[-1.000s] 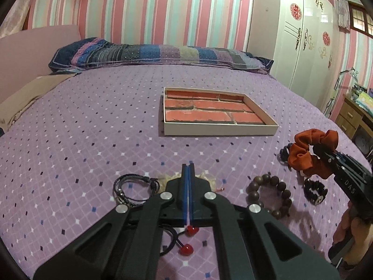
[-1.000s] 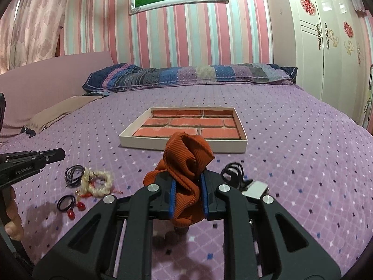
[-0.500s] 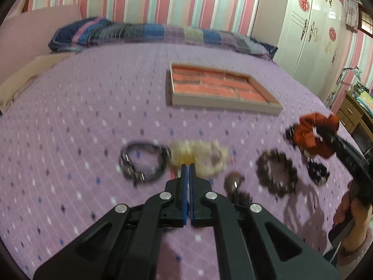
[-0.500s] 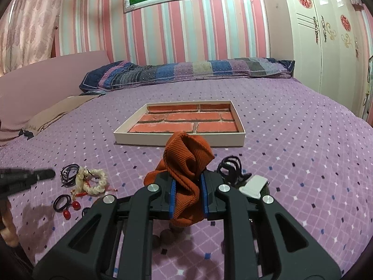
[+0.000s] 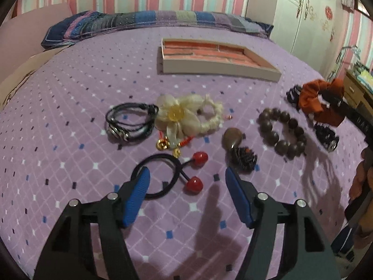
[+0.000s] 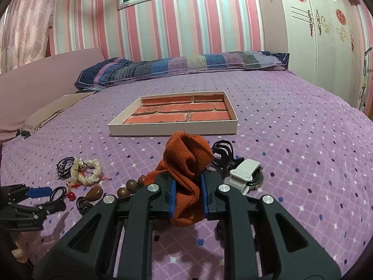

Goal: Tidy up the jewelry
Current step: 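Lift and carry the orange scrunchie and the hair tie over the cream tray with both tools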

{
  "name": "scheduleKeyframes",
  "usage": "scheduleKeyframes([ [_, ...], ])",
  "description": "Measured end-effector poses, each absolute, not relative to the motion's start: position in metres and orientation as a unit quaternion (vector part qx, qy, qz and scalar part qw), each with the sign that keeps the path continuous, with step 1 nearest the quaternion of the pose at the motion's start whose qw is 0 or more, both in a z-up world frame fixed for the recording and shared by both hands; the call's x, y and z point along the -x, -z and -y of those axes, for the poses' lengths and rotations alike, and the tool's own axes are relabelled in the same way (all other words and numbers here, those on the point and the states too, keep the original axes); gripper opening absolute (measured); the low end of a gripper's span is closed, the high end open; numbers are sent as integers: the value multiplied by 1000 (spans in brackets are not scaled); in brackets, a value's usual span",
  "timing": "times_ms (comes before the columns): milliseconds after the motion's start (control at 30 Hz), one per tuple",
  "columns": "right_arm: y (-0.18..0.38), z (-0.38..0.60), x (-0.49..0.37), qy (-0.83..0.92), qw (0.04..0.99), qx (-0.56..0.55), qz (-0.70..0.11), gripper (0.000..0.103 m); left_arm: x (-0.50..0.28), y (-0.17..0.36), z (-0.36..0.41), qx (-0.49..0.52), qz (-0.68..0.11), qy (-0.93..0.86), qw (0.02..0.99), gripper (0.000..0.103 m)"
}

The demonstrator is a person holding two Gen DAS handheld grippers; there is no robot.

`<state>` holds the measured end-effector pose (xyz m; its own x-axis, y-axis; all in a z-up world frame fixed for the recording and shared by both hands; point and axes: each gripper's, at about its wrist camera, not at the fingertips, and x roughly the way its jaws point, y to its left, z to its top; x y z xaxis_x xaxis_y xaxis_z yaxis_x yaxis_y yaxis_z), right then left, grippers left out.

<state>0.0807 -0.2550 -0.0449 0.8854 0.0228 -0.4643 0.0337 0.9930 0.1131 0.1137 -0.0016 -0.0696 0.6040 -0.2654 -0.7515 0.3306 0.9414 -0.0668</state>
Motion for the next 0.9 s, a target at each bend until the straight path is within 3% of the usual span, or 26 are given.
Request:
scheduleKeyframes([
  [167, 47, 259, -81, 7, 968, -63, -241, 17, -122, 86, 2, -43, -429, 172, 886, 65],
  [233, 49, 261, -81, 9, 968, -64, -243, 17, -124, 86, 1, -41, -429, 172, 886, 56],
  [300, 50, 262, -81, 11, 967, -65, -244, 17, -128, 85, -1, -38, -430, 172, 885, 34],
  [400, 52, 263, -81, 11, 967, -70, -247, 17, -135, 83, -8, -28, -437, 176, 882, 20],
  [900, 44, 257, -81, 8, 969, -61, -238, 17, -127, 51, -13, -13, -398, 177, 900, 19],
])
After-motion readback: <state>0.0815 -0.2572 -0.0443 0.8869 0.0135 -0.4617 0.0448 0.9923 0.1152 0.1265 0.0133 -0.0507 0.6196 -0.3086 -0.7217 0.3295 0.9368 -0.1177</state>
